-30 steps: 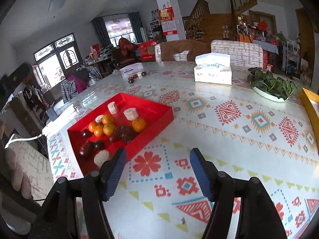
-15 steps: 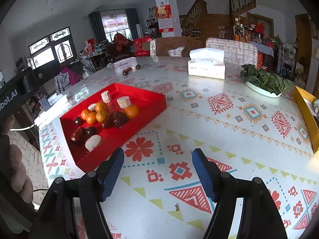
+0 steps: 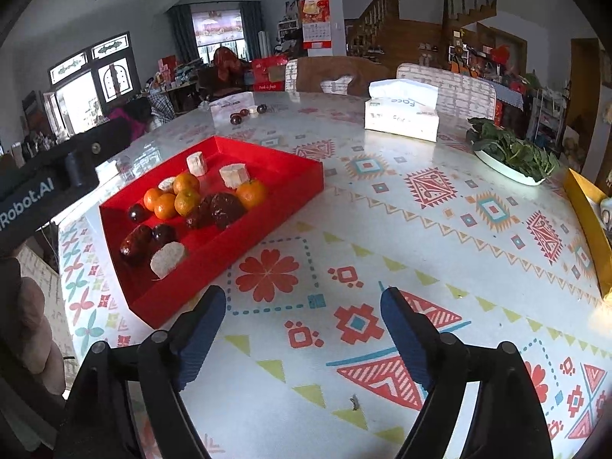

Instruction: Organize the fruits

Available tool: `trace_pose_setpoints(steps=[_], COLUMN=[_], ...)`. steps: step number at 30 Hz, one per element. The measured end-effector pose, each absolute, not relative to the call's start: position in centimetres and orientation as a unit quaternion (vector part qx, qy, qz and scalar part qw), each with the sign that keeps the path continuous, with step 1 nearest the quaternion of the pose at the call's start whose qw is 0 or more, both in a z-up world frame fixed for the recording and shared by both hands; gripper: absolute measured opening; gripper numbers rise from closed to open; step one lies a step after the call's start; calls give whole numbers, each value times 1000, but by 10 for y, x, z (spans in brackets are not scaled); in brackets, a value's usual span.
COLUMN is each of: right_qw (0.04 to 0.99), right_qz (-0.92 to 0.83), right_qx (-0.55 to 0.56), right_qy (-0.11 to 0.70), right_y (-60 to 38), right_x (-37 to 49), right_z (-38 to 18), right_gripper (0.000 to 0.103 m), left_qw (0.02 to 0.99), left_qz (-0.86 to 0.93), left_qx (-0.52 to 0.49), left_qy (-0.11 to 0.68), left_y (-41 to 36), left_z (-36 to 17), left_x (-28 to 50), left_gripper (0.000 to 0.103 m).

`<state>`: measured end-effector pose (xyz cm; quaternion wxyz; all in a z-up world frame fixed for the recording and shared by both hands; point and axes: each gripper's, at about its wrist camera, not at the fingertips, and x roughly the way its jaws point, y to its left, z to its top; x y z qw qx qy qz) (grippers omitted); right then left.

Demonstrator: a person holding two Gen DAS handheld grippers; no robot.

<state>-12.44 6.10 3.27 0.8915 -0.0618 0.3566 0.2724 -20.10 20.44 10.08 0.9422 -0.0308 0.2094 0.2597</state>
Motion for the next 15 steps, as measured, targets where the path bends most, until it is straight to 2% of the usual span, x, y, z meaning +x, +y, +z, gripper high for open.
trace_pose_setpoints(steps=[15], right_qw=[885], right_qz=[268], right_qx=[-78], right_qy=[373], right_y=[78], right_x=[-121], right_z=[23], right_gripper=[88], left_qw=[939], left_qz=[242], left_qx=[-38], left_qy=[242], left_y=[218], left_z=[81], left_x=[-193], left_gripper=[103])
